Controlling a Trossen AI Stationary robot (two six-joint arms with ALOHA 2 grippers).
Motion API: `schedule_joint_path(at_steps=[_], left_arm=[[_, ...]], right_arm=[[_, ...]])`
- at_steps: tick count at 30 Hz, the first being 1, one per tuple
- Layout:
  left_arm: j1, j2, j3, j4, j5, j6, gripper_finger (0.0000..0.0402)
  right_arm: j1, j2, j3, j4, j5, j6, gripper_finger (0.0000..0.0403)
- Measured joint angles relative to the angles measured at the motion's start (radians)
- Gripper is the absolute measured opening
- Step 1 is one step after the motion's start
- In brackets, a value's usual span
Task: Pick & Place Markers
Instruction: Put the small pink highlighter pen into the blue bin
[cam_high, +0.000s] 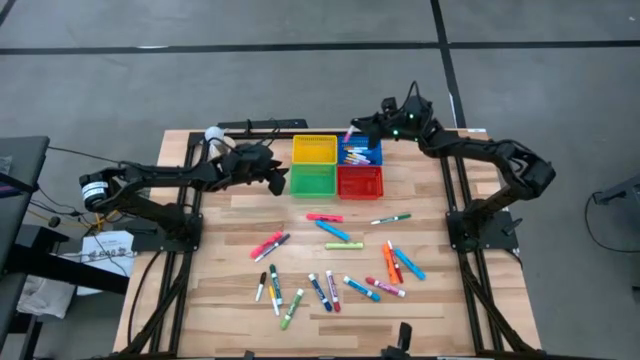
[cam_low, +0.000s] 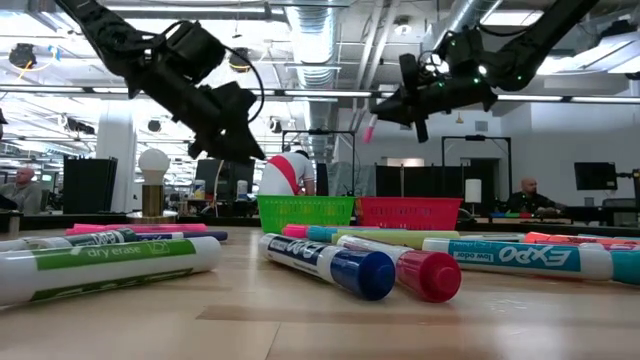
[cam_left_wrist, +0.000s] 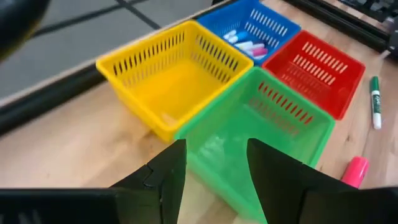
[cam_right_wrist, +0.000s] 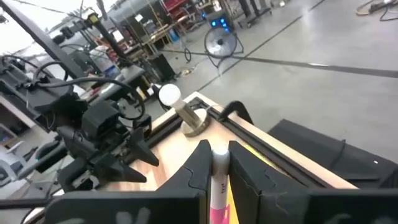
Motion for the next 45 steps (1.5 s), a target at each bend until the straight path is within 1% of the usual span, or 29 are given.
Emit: schedule_joint_path(at_steps=[5,7,10,13,15,18,20,22,25,28,35,41,45], left_arm=[[-0.001,0.0,-0.018,0.004,0.003,-0.007,0.0163],[-0.001,0.0,-0.018,0.016,0.003,-0.007,0.0161],[-0.001,0.0,-0.018,0.044,0.003,-0.007,0.0159],[-0.001,0.0,-0.018,0.056,0.003,-0.007,0.0159],[-0.001,0.0,-0.018,0.059,0.003,-0.006,0.0159],[-0.001,0.0,-0.018,0.061,0.002,-0.005,0.0159],[-0.001,0.0,-0.018,0.068,0.003,-0.004,0.0159],[-0.001,0.0,-0.018,0.074,0.002,-0.004,0.0159],[-0.001,0.0,-0.018,0.085,0.002,-0.004,0.0159],[-0.001,0.0,-0.018,0.094,0.002,-0.004,0.0159],[-0.001,0.0,-0.018,0.107,0.002,-0.007,0.0159],[-0.001,0.0,-0.018,0.137,0.002,-0.007,0.0159],[-0.001,0.0,-0.018,0.145,0.002,-0.011,0.0159]], right_arm=[[-0.04,0.0,0.0,-0.056,-0.018,-0.012,0.0035],[-0.051,-0.001,0.01,-0.105,-0.026,-0.034,0.0038],[-0.056,0.0,0.061,-0.235,-0.026,-0.103,0.0032],[-0.044,0.0,0.152,-0.433,-0.017,-0.215,0.0024],[-0.031,0.0,0.23,-0.6,0.026,-0.306,0.0025],[-0.004,0.0,0.339,-0.821,0.148,-0.437,0.0037],[0.013,0.0,0.394,-0.928,0.22,-0.505,0.0042],[0.025,0.0,0.44,-0.998,0.265,-0.553,0.004],[0.04,0.0,0.476,-1.038,0.302,-0.605,0.003],[0.059,0.0,0.49,-1.04,0.325,-0.643,0.0025],[0.109,0.003,0.491,-1.065,0.42,-0.701,0.0044],[0.134,0.003,0.49,-1.058,0.424,-0.718,0.0031],[0.143,0.004,0.465,-1.058,0.424,-0.735,0.0036]])
